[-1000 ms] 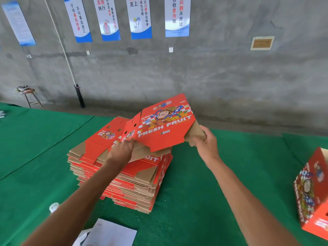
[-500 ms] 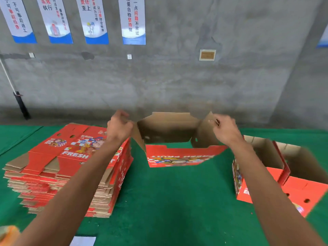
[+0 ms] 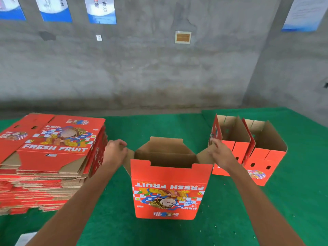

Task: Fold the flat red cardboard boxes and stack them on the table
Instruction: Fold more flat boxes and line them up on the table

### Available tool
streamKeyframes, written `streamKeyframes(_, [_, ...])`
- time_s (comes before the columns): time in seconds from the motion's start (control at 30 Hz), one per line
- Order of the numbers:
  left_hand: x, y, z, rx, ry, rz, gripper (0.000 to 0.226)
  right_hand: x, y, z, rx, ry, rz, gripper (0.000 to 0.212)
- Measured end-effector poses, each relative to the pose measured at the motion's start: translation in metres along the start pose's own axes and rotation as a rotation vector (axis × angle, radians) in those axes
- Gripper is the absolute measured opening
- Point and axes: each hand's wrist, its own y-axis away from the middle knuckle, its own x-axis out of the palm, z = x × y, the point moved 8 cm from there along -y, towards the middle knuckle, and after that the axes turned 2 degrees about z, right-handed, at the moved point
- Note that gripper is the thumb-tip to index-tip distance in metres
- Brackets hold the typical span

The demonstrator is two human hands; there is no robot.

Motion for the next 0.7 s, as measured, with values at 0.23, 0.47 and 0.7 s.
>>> streamKeyframes(0.23, [0.007,0.056,-0.033,0.771,-0.193,-0.045,0.029,0.03,0.018,0.017,-0.41,0.563,0.013,0.055])
streamKeyframes(0.47, [0.018,0.055,-0.002,0.356,0.341,0.331,0.04,0.058,0.008,0.016,-0.427,0.858,0.258,0.066])
streamKeyframes(0.7, [0.02,0.086,0.011,0.292,0.483,0.421,0.074,0.054,-0.003,0.027,-0.336,0.495,0.164,0.038])
